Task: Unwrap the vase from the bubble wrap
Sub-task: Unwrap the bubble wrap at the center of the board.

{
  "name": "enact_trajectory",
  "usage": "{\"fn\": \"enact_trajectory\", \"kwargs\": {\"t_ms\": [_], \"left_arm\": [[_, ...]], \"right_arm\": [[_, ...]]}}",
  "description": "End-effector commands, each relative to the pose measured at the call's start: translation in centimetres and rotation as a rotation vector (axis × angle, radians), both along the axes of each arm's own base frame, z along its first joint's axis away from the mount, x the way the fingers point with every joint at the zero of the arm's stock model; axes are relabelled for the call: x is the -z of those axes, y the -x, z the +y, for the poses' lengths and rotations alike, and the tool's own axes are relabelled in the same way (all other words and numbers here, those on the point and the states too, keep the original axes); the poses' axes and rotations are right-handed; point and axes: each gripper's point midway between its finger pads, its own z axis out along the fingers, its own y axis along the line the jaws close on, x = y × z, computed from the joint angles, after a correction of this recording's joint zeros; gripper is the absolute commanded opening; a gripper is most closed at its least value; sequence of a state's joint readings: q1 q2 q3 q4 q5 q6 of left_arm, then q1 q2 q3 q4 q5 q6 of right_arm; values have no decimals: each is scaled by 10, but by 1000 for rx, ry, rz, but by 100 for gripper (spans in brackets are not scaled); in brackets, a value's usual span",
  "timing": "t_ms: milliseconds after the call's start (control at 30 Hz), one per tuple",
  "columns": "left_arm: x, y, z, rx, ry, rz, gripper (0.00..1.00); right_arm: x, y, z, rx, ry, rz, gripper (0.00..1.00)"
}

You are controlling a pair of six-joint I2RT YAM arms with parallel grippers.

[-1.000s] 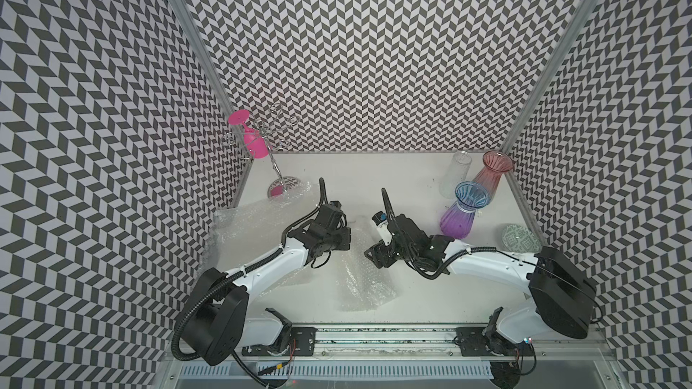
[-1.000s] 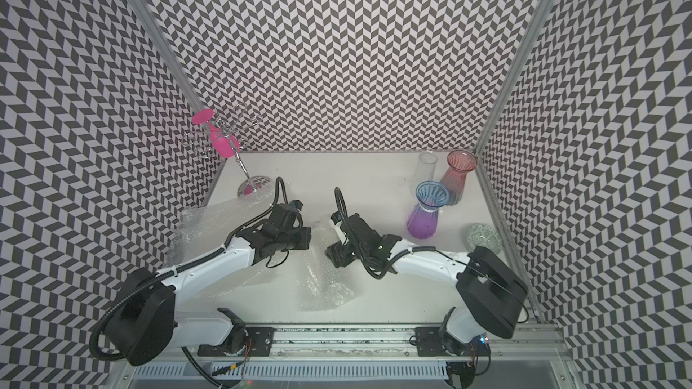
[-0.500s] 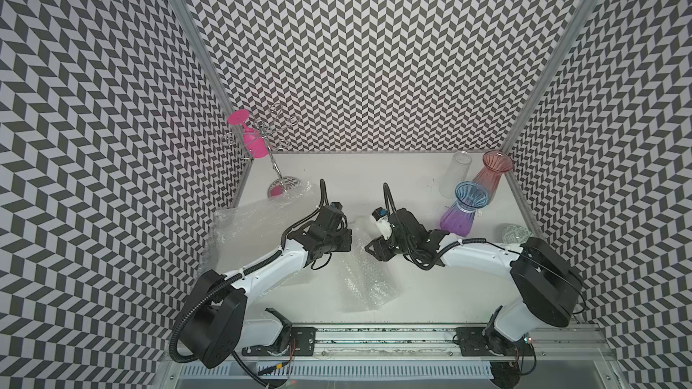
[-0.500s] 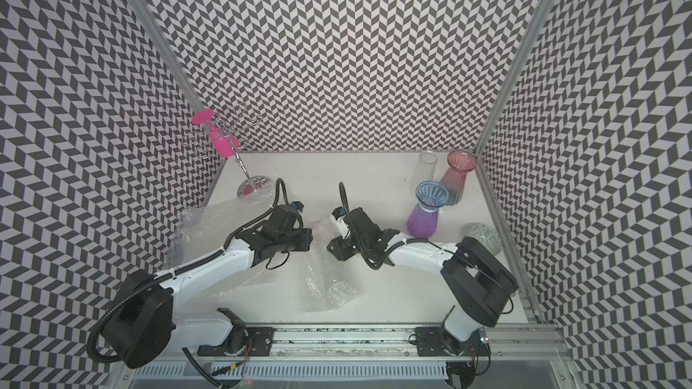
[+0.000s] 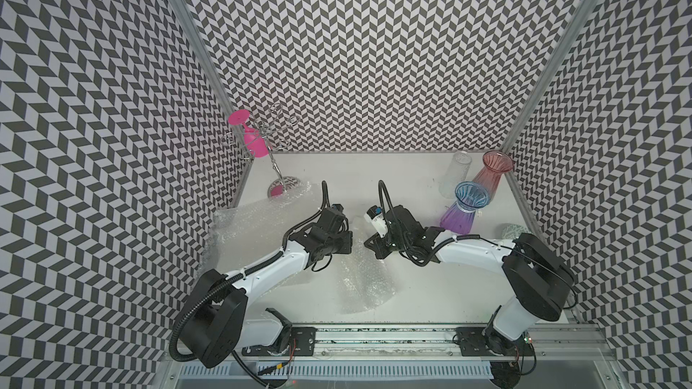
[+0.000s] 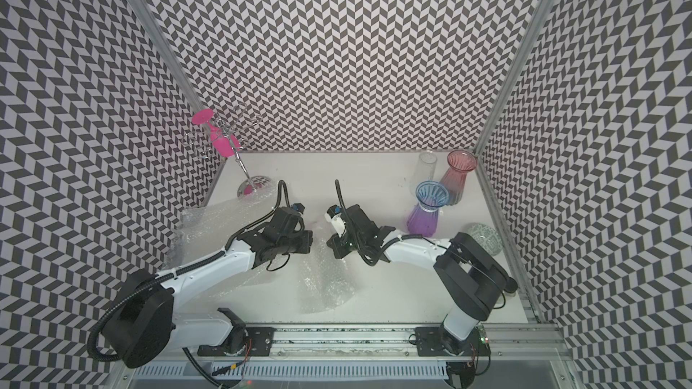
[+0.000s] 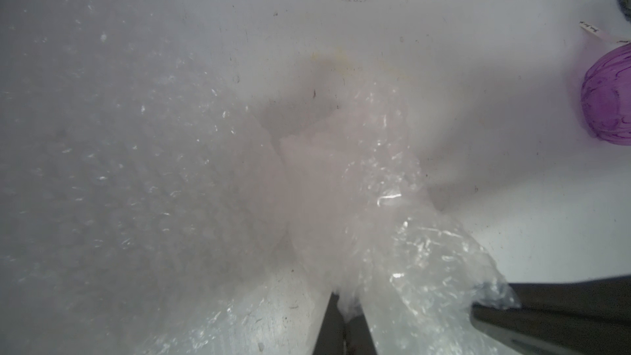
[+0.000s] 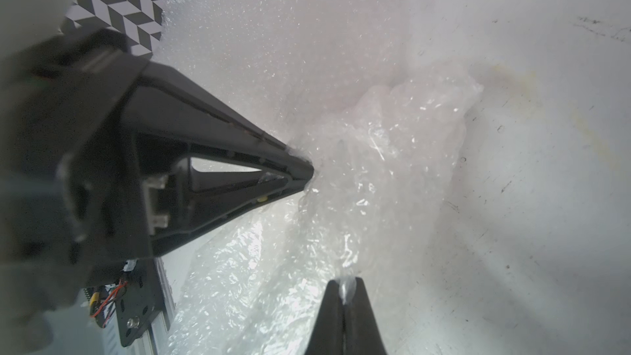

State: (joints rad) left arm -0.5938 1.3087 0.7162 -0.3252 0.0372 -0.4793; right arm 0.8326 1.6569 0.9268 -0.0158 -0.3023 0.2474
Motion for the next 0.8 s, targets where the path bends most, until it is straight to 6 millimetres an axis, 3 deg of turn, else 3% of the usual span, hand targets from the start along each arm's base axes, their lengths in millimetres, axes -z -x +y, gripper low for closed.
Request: {"fn": "enact_trajectory", "kwargs": {"t_ms": [0, 100, 167, 367, 633, 767], "left_arm": [[-13, -7, 4, -8, -53, -48, 12], [-18, -14, 8, -14, -98, -71, 27], [-23, -19, 7, -6, -109, -85, 30], [-24, -27, 3, 15, -146, -102, 30], [-7, -34, 4, 16, -220, -81, 27], [-6, -37, 7, -8, -245, -92, 20]], "right_arm": [[-18, -7, 6, -11, -22, -64, 0], [-22, -7, 5, -12, -20, -78, 0], [-24, -6, 5, -10, -18, -83, 0], [-28, -6, 6, -10, -23, -86, 0], [-30, -5, 7, -7, -22, -88, 0], [-29, -3, 9, -11, -17, -90, 0]]}}
